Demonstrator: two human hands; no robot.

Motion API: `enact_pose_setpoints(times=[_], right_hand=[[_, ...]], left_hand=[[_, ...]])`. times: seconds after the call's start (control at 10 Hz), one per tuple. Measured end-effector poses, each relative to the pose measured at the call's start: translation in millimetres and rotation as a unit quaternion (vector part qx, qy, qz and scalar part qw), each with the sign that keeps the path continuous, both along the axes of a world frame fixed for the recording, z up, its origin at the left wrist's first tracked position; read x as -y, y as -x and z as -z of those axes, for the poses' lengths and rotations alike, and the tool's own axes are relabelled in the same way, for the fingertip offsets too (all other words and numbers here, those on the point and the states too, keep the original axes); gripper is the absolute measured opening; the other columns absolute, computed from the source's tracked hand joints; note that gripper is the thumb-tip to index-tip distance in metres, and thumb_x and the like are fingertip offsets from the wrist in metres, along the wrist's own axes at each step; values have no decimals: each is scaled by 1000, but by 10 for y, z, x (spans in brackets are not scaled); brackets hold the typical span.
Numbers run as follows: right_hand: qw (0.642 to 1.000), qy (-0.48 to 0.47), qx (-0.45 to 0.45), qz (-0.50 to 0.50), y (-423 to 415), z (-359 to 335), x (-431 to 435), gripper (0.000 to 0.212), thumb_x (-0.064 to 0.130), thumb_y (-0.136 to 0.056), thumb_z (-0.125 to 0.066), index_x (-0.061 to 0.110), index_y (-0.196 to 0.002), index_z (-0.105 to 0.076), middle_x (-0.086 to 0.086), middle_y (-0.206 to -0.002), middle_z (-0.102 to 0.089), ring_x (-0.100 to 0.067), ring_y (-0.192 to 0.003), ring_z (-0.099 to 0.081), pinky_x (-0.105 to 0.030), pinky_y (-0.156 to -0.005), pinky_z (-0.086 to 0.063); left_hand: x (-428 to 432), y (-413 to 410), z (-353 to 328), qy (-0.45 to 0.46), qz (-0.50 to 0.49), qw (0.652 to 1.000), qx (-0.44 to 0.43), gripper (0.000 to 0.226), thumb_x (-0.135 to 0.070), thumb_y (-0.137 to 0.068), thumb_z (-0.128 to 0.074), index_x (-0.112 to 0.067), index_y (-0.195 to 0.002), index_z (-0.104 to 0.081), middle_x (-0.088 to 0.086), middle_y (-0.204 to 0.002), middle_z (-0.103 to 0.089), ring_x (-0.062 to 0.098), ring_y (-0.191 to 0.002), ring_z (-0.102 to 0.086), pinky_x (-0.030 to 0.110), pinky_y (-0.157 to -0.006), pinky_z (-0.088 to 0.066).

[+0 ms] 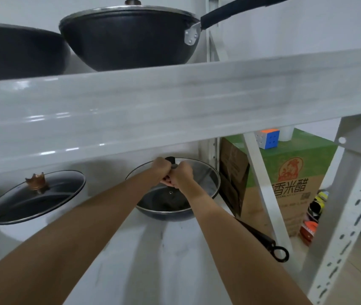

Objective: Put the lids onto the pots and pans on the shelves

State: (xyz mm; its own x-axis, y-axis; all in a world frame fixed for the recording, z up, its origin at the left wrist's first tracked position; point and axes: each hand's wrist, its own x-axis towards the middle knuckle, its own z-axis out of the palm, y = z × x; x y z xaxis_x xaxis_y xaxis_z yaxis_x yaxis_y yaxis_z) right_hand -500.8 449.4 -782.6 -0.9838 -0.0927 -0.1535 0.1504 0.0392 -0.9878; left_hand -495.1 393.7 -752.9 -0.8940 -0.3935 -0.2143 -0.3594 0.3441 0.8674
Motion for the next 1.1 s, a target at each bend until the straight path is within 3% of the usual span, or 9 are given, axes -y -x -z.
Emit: enact_pose_setpoints(times=[0.1, 0.2, 0.3, 0.5, 0.6, 0.8, 0.9, 1.0, 1.1], right_hand=[[1000, -24, -10, -9, -5, 1, 16, 30, 5, -90, -52, 15, -63, -43, -22, -98, -62, -44, -111, -61, -51, -95, -53], [998, -59, -21, -9, -83, -32, -20, 12, 7, -91, -52, 0, -87, -61, -28, -118, -64, -42, -111, -62, -48, -95, -54], [981, -179, -77, 20, -126, -33, -30, 19, 15, -93, -53, -1, -93, -64, -22, -110, -69, -37, -106, -66, -46, -90, -56], [892, -404, -203, 9, -304, -56, -115, 44, 31, -86, -59, 4, -118, -47, -13, -114, -66, -33, -103, -66, -38, -79, -51], [848, -475, -236, -4, -424, -104, -171, 44, 26, -85, -64, 3, -120, -49, -13, -113, -67, -32, -105, -66, -40, -84, -53], [786, -565, -250, -31, -787, -218, -278, 43, 23, -92, -54, 2, -129, -46, -14, -126, -60, -32, -115, -59, -39, -87, -51], [767, -588, -246, -73, -1025, -259, -312, 38, 19, -92, -50, 7, -127, -48, -13, -128, -57, -31, -117, -57, -38, -89, -50], [758, -600, -240, -93, -1304, -290, -303, 36, 22, -90, -57, 10, -123, -54, -11, -127, -60, -30, -117, -58, -39, -91, -51], [756, -590, -260, -110, -1554, -315, -326, 27, 21, -93, -51, 10, -116, -62, -12, -120, -65, -31, -110, -62, -40, -88, -51]], left_hand=[[-16, -34, -16, 10, -1, 1000, -3, 31, -11, -100, -37, -3, -75, -54, 13, -62, -53, 24, -51, -53, 25, -28, -46], [-10, -72, -14, -19, 10, 1000, 0, 35, -11, -100, -38, -6, -68, -53, 11, -64, -54, 22, -52, -52, 25, -30, -48], [-6, -129, -16, -56, 8, 998, 3, 30, -9, -98, -39, -2, -76, -58, 15, -74, -59, 24, -56, -55, 25, -28, -49], [54, -259, -27, 61, 52, 996, -25, 40, -17, -99, -38, 8, -125, -54, 29, -121, -63, 24, -68, -59, 18, -33, -51], [76, -405, -4, 113, 76, 990, -47, 39, -15, -99, -38, 11, -123, -54, 30, -121, -62, 26, -77, -58, 36, -67, -58], [59, -868, -24, 345, 140, 928, -20, 28, -13, -95, -40, -2, -106, -63, 14, -88, -69, 27, -77, -63, 36, -63, -49], [-22, -1140, -134, 443, 176, 879, 9, 24, -17, -94, -39, -12, -90, -62, 9, -99, -72, 25, -77, -59, 35, -66, -46], [-32, -1407, -247, 482, 191, 853, 55, 24, -22, -91, -52, -9, -106, -65, 11, -112, -69, 28, -96, -64, 37, -83, -51], [10, -1719, -292, 498, 184, 847, 32, 33, -25, -89, -56, -10, -119, -62, 10, -120, -65, 29, -104, -61, 34, -82, -47]])
